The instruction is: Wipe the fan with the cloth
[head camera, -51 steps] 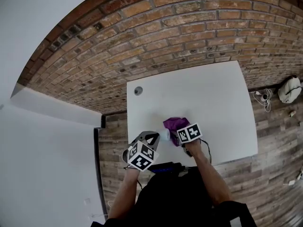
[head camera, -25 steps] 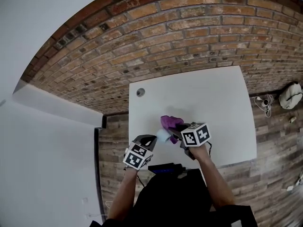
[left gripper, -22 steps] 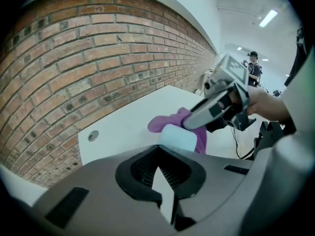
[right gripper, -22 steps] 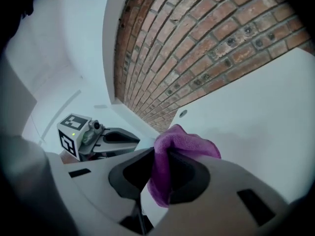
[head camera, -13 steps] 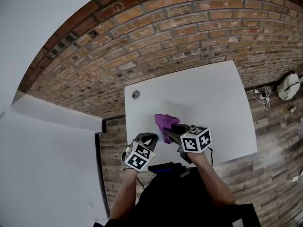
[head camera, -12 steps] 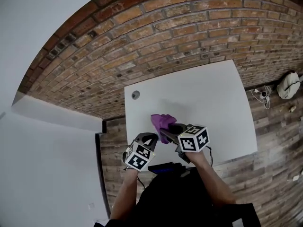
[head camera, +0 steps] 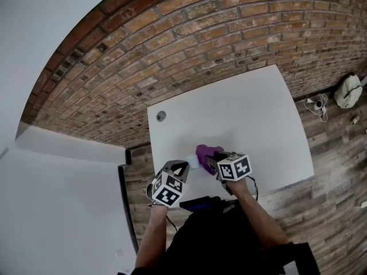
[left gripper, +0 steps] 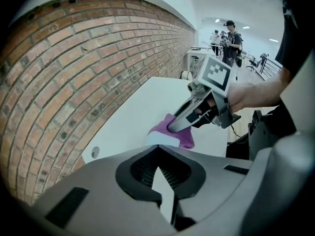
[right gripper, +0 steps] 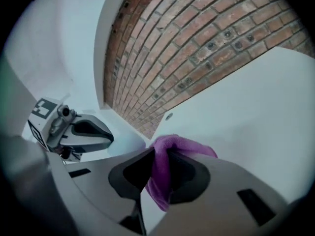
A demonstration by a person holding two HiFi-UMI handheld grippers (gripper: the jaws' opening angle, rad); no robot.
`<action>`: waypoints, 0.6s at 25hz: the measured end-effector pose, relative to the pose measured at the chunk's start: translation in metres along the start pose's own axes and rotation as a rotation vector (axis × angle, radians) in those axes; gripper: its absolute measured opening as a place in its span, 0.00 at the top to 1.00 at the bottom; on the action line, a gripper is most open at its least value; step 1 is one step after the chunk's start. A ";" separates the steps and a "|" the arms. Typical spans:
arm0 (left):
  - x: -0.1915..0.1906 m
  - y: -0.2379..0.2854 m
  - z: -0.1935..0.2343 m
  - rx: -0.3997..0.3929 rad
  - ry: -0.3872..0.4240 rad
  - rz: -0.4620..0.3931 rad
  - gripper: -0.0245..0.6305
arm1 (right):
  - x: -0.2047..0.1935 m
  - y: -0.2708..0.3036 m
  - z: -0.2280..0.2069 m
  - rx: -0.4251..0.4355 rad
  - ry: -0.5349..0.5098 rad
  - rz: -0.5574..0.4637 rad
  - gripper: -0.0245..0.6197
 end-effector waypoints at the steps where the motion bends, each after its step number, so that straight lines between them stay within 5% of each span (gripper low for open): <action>1: 0.000 0.000 0.000 0.001 -0.003 -0.002 0.96 | 0.005 -0.005 0.001 0.005 0.006 -0.017 0.86; 7: -0.001 0.000 0.000 0.008 -0.016 -0.010 0.96 | 0.042 -0.003 0.074 0.243 -0.153 -0.092 0.86; 10: 0.000 0.000 0.000 0.007 -0.007 0.000 0.96 | 0.029 0.007 0.073 0.219 -0.178 -0.086 0.86; 15: 0.000 0.001 0.001 0.005 -0.006 -0.017 0.96 | 0.000 0.003 0.022 0.141 -0.034 -0.120 0.86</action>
Point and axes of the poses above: the fingertips, and each gripper's own axes: y forward along the fingers, z to its left, x out of its top, the point moved 9 cm from there along -y, backward along the fingers, and after that the axes turned 5 degrees about -z, right-handed, at the moved point
